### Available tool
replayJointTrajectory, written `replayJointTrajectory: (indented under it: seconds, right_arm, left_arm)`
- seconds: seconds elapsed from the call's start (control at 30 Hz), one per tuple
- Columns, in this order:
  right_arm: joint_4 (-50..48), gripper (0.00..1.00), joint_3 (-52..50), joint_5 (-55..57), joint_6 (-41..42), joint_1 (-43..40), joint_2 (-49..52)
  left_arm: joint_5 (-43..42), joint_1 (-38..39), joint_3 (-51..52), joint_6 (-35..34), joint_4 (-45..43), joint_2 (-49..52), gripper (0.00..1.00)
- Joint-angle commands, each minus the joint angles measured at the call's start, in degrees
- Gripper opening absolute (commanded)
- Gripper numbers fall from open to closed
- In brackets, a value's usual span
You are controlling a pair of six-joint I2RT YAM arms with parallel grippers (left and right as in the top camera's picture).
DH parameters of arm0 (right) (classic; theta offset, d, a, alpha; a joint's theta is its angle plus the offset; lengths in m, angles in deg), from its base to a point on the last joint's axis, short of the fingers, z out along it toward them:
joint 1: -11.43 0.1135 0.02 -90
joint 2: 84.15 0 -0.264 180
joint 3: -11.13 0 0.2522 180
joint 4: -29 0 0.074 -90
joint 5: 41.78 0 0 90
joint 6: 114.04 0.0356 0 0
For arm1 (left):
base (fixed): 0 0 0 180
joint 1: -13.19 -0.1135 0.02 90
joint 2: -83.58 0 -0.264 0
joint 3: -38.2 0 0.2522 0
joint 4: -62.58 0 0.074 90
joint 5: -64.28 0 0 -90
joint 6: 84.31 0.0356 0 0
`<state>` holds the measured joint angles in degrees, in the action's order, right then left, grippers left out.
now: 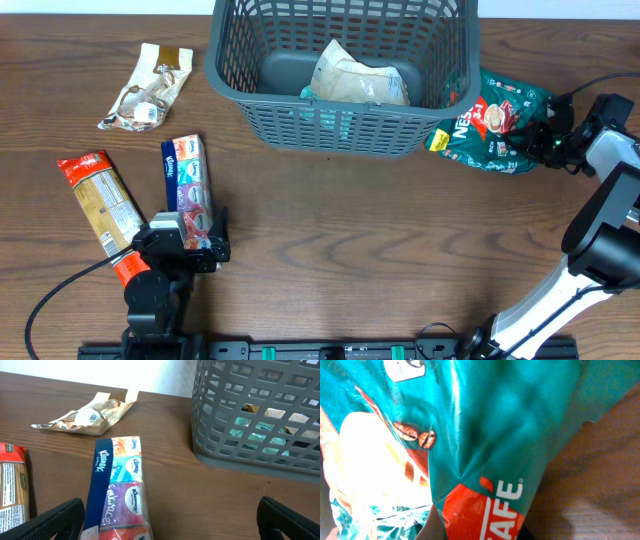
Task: Pack container
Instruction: 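Grasp the green Nescafé bag with right gripper and lift it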
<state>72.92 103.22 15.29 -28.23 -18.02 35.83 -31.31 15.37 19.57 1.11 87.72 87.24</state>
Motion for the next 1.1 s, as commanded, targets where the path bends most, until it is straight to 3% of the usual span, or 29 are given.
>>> replayJointTrajectory:
  seconds: [0.0,0.33,1.07]
  right_arm:
    - [0.59,0.01,-2.71,10.80,-1.25,0.57,6.01]
    - [3.93,0.01,-2.62,8.46,-1.05,0.72,3.32]
    - [3.43,0.01,-2.58,12.20,-5.18,1.09,-28.17]
  left_arm:
    - [0.02,0.26,0.87,-0.70,1.46,0.07,0.99]
    - [0.02,0.26,0.87,-0.70,1.46,0.07,0.99]
    - [0.02,0.26,0.87,-0.68,1.46,0.07,0.99]
